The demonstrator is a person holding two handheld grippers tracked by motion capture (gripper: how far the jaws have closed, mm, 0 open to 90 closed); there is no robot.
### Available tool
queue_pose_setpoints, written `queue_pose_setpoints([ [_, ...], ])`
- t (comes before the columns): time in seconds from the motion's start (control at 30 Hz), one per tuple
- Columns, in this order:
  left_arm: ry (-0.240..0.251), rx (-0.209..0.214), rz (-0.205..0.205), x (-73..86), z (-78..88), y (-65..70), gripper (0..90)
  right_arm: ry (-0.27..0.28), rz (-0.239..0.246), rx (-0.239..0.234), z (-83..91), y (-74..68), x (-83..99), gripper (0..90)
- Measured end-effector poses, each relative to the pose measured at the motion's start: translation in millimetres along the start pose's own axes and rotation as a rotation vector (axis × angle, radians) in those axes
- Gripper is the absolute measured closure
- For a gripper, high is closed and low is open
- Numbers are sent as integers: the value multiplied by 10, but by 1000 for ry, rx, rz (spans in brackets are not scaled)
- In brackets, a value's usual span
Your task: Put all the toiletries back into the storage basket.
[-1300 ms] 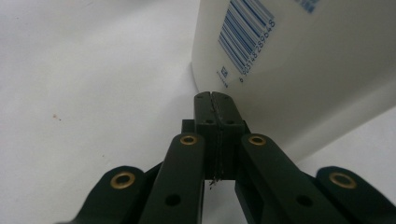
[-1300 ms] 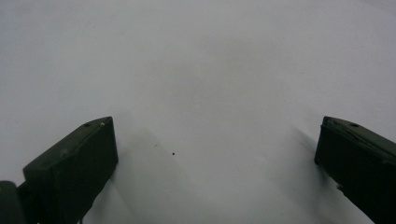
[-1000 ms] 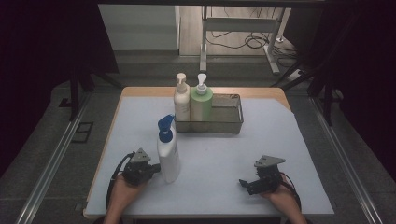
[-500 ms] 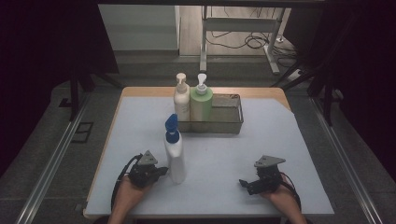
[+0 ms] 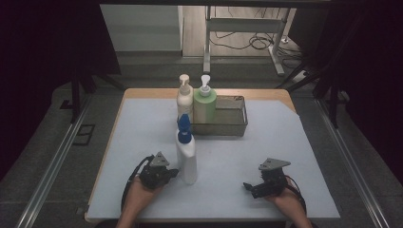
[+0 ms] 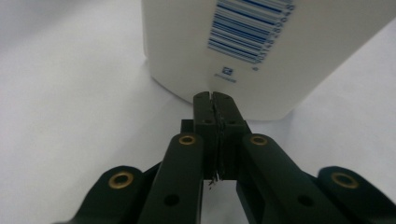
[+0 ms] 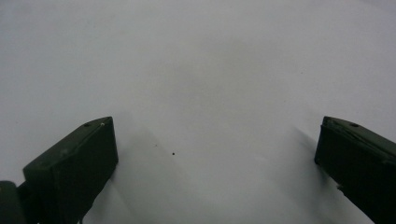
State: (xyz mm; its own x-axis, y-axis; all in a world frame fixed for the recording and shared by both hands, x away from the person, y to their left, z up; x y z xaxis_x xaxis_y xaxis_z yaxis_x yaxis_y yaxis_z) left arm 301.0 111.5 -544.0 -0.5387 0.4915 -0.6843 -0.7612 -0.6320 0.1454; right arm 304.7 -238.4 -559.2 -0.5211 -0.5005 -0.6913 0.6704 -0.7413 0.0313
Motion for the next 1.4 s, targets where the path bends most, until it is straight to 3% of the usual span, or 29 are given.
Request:
queue_pose_setpoints([
  [0.07, -3, -20, 7, -17, -15, -33, 873, 0, 0, 0, 0, 0, 0, 0],
  [0.27, 4, -10, 27, -49, -47, -103, 882, 0, 0, -1, 0, 0, 0, 0],
  [0.77, 10, 12, 12, -155, -169, -10, 892, 0, 0, 0, 0, 0, 0, 0],
  [1.0, 9, 44, -3, -188, -236, 79, 892, 0, 0, 0, 0, 0, 0, 0],
  [1.4, 3, 118, -56, -296, -384, 353, 879, 1, 0, 0, 0, 1, 0, 0],
])
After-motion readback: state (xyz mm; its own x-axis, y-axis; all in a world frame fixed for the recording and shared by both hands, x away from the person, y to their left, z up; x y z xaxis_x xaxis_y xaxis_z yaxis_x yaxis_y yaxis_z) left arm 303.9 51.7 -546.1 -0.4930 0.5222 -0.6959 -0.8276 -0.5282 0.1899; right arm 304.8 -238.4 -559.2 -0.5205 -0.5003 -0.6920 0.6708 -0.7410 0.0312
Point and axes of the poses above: each handheld gripper's, and its own axes: z roughly backward along the jaws, x roughly out of its underside, y roughly to its right, the point moved 5 cm from there along -z, roughly forward along the jaws, and after that the axes turned 3 degrees about x, right-handed, at the moved point
